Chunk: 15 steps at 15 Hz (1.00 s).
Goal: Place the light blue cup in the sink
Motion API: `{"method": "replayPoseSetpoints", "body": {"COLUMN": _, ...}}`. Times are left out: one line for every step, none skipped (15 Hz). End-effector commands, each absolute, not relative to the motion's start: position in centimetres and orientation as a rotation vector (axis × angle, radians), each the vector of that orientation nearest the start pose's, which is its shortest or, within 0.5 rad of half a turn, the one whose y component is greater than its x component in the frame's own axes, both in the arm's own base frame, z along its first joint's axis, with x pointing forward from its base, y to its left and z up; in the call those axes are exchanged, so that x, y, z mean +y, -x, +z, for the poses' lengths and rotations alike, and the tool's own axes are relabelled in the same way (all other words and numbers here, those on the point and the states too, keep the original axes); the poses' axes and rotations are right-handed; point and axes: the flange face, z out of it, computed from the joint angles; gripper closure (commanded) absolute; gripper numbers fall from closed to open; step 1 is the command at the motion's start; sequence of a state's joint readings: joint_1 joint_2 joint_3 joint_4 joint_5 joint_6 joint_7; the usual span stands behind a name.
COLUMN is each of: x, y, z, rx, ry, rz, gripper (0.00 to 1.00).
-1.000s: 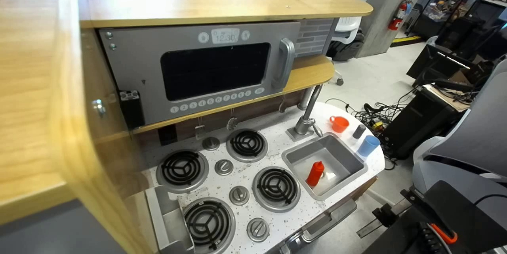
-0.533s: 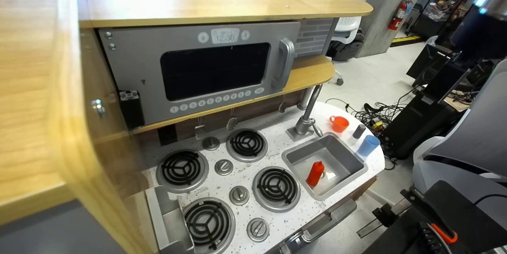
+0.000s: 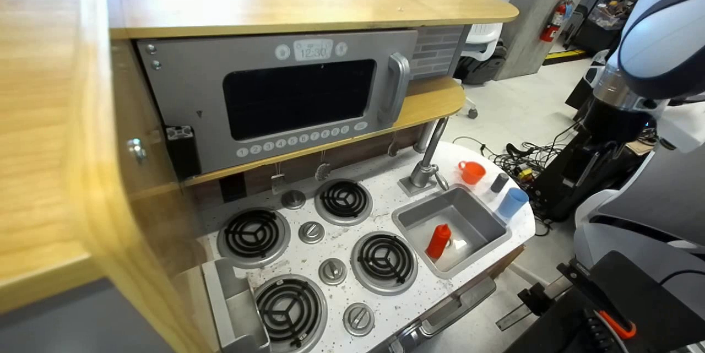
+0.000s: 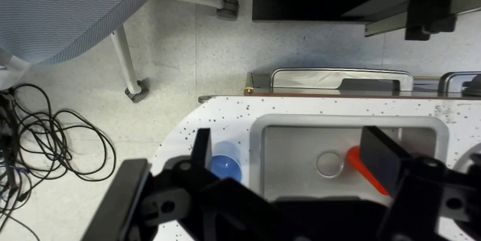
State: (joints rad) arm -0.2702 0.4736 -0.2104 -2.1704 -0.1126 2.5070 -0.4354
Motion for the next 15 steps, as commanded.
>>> {"method": "replayPoseSetpoints", "body": {"x": -27.6, "y": -50.4, "z": 12.7, "rx": -0.144, "ry": 3.242, "rz": 0.3, "gripper": 0.0}}
{"method": "replayPoseSetpoints", "body": {"x": -27.8, "y": -50.8, "z": 11.9, "rx": -0.135, "ry": 3.255, "rz": 0.287, "gripper": 0.0}}
{"method": "replayPoseSetpoints", "body": {"x": -28.1, "y": -51.2, "z": 11.1, "rx": -0.137, "ry": 3.272, "rz": 0.269, "gripper": 0.0}}
{"method": "replayPoseSetpoints", "body": {"x": -28.4, "y": -51.5, "z": 10.2, "rx": -0.138, "ry": 3.285, "rz": 0.257, "gripper": 0.0}}
{"method": "replayPoseSetpoints", "body": {"x": -28.7, "y": -51.7, "z": 9.4, "rx": -0.15, "ry": 3.297, "rz": 0.249, "gripper": 0.0}}
{"method": "replayPoseSetpoints", "body": {"x": -28.9, "y": -52.0, "z": 8.6, "rx": -0.158, "ry": 3.304, "rz": 0.243, "gripper": 0.0}}
{"method": "replayPoseSetpoints", "body": {"x": -29.1, "y": -52.3, "z": 8.0, "rx": -0.168, "ry": 3.309, "rz": 0.241, "gripper": 0.0}}
{"method": "replayPoseSetpoints", "body": {"x": -29.2, "y": -52.5, "z": 7.4, "rx": -0.18, "ry": 3.308, "rz": 0.245, "gripper": 0.0}}
{"method": "replayPoseSetpoints", "body": {"x": -29.3, "y": -52.7, "z": 6.8, "rx": -0.186, "ry": 3.305, "rz": 0.255, "gripper": 0.0}}
{"method": "replayPoseSetpoints", "body": {"x": -29.3, "y": -52.9, "z": 6.4, "rx": -0.195, "ry": 3.305, "rz": 0.256, "gripper": 0.0}}
{"method": "replayPoseSetpoints", "body": {"x": -29.3, "y": -53.2, "z": 6.0, "rx": -0.198, "ry": 3.305, "rz": 0.264, "gripper": 0.0}}
{"method": "replayPoseSetpoints", "body": {"x": -29.2, "y": -53.5, "z": 5.7, "rx": -0.206, "ry": 3.308, "rz": 0.264, "gripper": 0.0}}
{"method": "replayPoseSetpoints", "body": {"x": -29.1, "y": -53.8, "z": 5.5, "rx": -0.217, "ry": 3.309, "rz": 0.262, "gripper": 0.0}}
{"method": "replayPoseSetpoints", "body": {"x": -28.8, "y": -54.0, "z": 5.4, "rx": -0.23, "ry": 3.306, "rz": 0.257, "gripper": 0.0}}
{"method": "replayPoseSetpoints", "body": {"x": -28.6, "y": -54.2, "z": 5.4, "rx": -0.241, "ry": 3.302, "rz": 0.253, "gripper": 0.0}}
